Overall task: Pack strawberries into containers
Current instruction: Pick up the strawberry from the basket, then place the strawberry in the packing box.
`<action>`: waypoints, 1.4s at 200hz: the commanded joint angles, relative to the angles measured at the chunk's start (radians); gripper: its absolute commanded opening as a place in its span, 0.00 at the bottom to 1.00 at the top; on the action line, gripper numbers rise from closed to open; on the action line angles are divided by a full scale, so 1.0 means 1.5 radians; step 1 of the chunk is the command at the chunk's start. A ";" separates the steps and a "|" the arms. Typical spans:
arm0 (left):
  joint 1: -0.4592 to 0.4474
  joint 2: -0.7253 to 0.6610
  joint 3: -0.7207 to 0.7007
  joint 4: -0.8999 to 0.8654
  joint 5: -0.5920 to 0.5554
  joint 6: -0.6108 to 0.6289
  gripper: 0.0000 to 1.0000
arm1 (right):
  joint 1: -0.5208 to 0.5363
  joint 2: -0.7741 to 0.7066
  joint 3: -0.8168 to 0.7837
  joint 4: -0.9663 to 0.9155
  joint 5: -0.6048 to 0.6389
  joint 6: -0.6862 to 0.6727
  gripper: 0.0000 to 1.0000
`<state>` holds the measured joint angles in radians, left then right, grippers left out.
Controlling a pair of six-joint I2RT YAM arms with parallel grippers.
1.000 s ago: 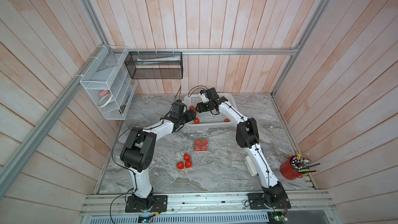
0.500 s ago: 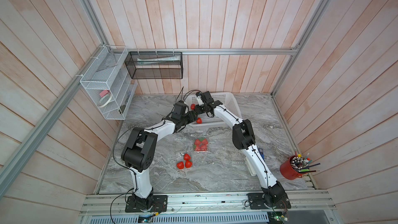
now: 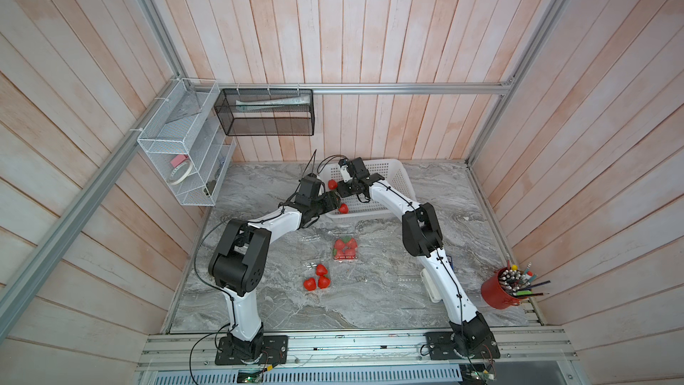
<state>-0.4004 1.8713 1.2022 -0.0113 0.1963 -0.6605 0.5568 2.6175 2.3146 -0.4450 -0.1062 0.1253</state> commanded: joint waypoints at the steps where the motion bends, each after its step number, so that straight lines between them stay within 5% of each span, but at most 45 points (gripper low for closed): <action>1: 0.004 -0.043 -0.009 -0.008 -0.026 0.009 0.77 | -0.006 -0.095 -0.057 0.022 -0.017 -0.002 0.28; 91: 0.034 -0.197 -0.092 -0.019 -0.078 0.008 0.84 | 0.018 -0.352 -0.358 0.095 -0.039 0.032 0.23; 162: 0.104 -0.396 -0.246 -0.100 -0.123 -0.011 0.88 | 0.194 -0.602 -0.644 0.126 -0.057 0.043 0.24; 237: 0.161 -0.496 -0.365 -0.132 -0.117 -0.048 0.90 | 0.330 -0.544 -0.731 0.192 -0.161 0.067 0.24; 280: 0.166 -0.502 -0.380 -0.135 -0.110 -0.052 0.90 | 0.345 -0.488 -0.702 0.186 -0.186 0.055 0.41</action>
<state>-0.1585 1.1294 0.6506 -0.2096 0.0250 -0.7277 1.0637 1.8439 1.2266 -0.1848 -0.3321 0.2096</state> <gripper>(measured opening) 0.902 0.420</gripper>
